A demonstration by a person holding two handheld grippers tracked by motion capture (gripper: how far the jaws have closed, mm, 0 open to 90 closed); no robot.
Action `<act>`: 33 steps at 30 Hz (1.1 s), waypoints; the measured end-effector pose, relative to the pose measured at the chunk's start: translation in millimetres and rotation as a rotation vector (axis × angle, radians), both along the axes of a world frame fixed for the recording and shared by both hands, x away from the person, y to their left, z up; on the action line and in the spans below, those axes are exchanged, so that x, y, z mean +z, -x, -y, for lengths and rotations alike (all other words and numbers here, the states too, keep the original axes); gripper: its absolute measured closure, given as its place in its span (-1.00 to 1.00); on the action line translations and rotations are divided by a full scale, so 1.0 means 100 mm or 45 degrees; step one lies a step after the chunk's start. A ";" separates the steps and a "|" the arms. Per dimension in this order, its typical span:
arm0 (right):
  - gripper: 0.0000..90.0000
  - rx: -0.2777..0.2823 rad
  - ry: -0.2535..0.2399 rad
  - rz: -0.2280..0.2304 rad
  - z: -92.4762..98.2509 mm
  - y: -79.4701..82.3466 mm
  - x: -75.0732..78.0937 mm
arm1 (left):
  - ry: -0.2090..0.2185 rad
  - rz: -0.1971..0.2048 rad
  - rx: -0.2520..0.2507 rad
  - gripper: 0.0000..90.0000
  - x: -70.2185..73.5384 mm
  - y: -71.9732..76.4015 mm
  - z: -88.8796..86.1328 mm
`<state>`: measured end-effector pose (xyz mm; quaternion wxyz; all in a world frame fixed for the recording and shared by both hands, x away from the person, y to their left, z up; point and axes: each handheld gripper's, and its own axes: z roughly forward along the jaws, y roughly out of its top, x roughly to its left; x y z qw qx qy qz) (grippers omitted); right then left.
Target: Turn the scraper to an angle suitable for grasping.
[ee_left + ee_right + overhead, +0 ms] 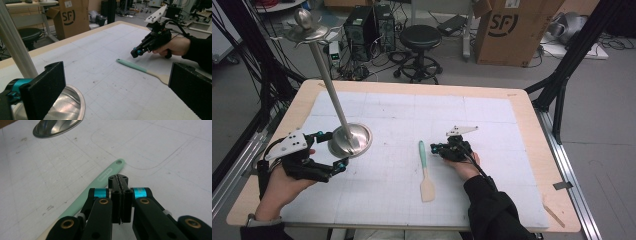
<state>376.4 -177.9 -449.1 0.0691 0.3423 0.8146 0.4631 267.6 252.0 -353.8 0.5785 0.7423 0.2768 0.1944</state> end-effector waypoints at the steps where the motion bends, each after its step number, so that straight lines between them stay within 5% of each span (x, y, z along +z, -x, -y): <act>1: 1.00 0.002 0.004 -0.001 -0.01 0.00 0.00 | -0.003 -0.001 0.000 -0.96 0.00 0.00 0.00; 21: 1.00 0.057 0.157 -0.033 -0.23 -0.02 0.00 | -0.013 -0.013 0.005 -0.96 -0.03 0.00 0.01; 33: 1.00 0.282 0.175 -0.049 -0.56 0.17 0.02 | -0.021 -0.019 0.015 -0.96 -0.05 -0.01 0.00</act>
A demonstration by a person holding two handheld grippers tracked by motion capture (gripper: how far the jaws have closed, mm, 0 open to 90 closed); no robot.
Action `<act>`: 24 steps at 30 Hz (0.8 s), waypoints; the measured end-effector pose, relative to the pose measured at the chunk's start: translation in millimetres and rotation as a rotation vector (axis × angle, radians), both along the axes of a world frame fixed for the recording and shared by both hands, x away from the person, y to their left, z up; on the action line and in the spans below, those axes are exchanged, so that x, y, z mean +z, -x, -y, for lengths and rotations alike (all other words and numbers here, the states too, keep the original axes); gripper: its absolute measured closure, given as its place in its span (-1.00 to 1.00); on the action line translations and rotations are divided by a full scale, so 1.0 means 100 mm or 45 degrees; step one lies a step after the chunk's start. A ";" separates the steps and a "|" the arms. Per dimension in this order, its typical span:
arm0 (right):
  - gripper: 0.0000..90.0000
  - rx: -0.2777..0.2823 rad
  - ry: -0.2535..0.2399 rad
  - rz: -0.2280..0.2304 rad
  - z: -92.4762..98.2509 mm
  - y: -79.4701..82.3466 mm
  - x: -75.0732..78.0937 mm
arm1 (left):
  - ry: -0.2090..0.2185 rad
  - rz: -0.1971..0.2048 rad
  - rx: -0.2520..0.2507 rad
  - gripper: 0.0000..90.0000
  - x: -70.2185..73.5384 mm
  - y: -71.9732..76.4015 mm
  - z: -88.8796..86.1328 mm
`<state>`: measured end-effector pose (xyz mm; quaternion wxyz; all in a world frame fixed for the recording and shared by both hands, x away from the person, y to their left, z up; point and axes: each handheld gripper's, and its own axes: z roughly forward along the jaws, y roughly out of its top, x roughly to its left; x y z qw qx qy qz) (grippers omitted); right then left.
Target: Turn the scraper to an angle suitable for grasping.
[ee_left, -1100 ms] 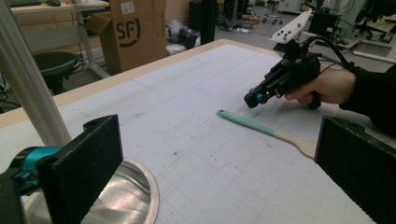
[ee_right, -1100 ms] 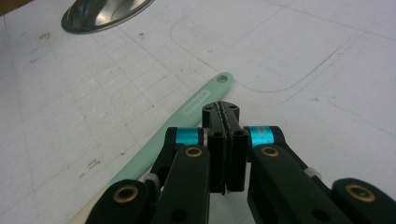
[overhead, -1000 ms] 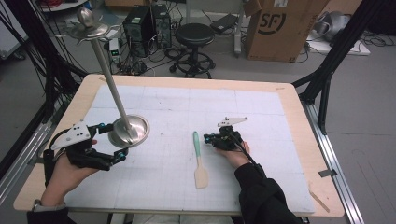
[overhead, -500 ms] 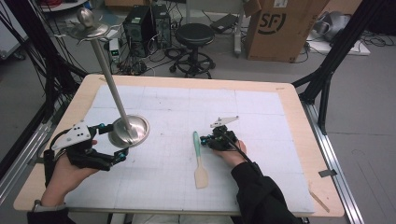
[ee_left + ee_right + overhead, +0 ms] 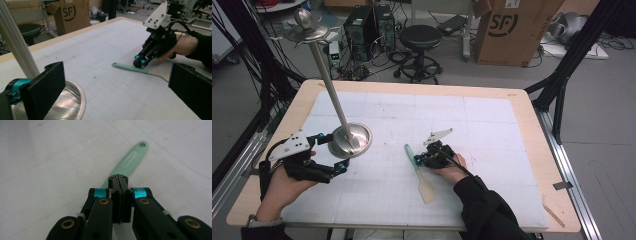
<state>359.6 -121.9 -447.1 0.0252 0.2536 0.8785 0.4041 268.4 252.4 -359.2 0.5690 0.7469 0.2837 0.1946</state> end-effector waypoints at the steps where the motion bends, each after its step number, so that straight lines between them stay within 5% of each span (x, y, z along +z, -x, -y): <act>1: 1.00 0.022 0.006 -0.002 -0.04 0.03 0.00 | 0.003 -0.002 0.001 -0.96 0.00 0.00 0.00; 7: 1.00 0.078 0.044 0.037 -0.14 0.11 0.07 | 0.004 0.000 0.007 -0.96 0.00 0.01 -0.02; 12: 1.00 0.136 0.041 -0.002 -0.16 0.22 0.14 | 0.005 -0.001 0.010 -0.96 -0.01 0.00 -0.04; 16: 1.00 0.206 0.125 0.015 -0.24 0.39 0.12 | 0.007 0.000 0.019 -0.96 0.00 0.02 -0.06; 24: 1.00 0.214 0.161 -0.026 -0.23 0.50 0.12 | 0.011 0.007 0.018 -0.96 0.02 0.01 -0.07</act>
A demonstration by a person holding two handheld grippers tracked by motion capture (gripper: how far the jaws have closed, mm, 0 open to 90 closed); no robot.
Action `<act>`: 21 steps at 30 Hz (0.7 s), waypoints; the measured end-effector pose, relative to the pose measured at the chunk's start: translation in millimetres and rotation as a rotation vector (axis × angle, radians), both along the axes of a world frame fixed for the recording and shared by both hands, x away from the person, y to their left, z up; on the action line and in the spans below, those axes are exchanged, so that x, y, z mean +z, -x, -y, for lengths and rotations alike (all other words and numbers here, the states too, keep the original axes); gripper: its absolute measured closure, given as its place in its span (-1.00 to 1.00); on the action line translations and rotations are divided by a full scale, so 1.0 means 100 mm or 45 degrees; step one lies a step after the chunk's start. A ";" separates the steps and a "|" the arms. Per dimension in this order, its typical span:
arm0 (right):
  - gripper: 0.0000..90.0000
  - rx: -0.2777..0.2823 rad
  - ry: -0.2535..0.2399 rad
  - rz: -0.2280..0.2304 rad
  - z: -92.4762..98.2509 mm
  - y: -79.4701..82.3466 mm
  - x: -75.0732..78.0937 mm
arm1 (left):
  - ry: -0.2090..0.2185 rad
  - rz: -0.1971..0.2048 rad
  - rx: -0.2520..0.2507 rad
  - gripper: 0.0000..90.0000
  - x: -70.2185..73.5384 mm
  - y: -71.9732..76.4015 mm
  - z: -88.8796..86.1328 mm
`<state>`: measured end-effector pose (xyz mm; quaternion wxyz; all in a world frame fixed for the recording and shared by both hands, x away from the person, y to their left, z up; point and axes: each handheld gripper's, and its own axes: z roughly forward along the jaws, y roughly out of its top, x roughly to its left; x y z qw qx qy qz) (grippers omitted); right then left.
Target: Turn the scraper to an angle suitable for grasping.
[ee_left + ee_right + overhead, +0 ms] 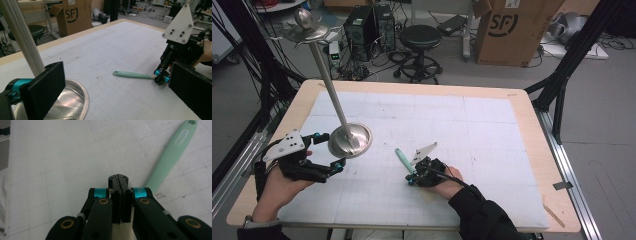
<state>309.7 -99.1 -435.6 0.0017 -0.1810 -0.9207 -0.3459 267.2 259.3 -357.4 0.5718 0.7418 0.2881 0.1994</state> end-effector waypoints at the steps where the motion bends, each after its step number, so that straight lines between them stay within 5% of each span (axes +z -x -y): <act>1: 1.00 0.001 -0.007 -0.011 0.01 0.02 0.00 | 0.001 0.000 -0.001 -0.96 0.00 -0.01 0.00; 21: 1.00 -0.079 0.029 -0.075 0.53 0.19 0.02 | -0.010 -0.018 -0.010 -0.96 -0.05 -0.05 0.04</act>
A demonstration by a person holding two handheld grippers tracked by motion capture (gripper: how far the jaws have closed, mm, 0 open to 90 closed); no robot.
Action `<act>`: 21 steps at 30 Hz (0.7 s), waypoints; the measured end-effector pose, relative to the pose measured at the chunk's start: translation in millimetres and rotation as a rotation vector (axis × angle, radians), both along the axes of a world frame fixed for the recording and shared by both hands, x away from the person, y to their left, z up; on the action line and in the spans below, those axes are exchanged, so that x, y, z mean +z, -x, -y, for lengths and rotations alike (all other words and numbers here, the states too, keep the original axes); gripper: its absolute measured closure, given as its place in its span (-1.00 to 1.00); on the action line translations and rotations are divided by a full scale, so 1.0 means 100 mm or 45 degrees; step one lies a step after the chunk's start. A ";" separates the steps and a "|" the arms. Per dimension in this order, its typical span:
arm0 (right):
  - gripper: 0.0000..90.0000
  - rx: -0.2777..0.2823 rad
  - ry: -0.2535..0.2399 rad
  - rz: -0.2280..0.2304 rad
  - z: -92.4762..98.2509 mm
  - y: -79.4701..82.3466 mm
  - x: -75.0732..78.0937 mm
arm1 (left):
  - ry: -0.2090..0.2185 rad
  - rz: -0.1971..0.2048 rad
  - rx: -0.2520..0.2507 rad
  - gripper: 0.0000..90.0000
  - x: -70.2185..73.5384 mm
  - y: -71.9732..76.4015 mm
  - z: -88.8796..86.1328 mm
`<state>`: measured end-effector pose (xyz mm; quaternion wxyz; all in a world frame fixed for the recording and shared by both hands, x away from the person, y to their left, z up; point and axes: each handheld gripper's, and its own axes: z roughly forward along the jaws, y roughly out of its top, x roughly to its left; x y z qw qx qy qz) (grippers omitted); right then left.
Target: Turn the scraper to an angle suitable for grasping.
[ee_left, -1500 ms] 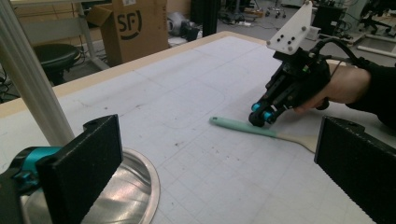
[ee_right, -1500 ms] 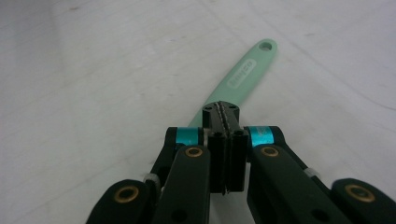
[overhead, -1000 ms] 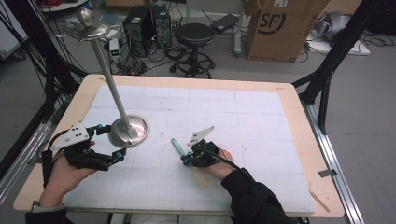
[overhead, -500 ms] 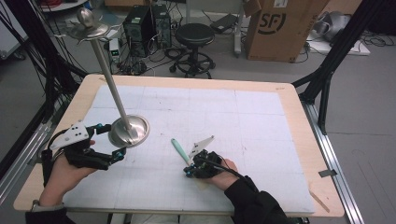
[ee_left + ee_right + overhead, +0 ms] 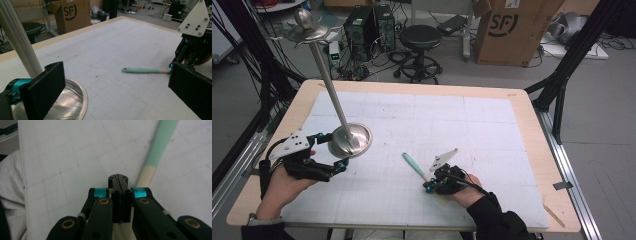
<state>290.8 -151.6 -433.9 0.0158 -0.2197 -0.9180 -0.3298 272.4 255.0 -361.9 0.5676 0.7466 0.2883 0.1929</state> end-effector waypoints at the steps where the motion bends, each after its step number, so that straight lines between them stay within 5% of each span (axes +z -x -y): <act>1: 1.00 -0.005 -0.003 -0.009 0.04 0.00 0.00 | 0.001 -0.001 0.000 -0.96 0.00 0.00 0.00; 9: 1.00 -0.055 -0.024 -0.062 0.49 0.03 -0.01 | -0.002 0.002 -0.001 -0.96 0.00 0.00 0.01; 13: 1.00 -0.022 -0.016 -0.041 0.49 0.01 0.00 | -0.004 0.002 -0.003 -0.96 0.01 0.00 0.02; 18: 1.00 -0.110 -0.060 0.172 0.41 -0.07 0.08 | -0.015 -0.005 -0.006 -0.96 -0.01 -0.01 0.04; 21: 1.00 -0.179 -0.094 0.188 0.39 -0.19 0.06 | -0.019 -0.005 -0.010 -0.96 -0.01 0.00 0.05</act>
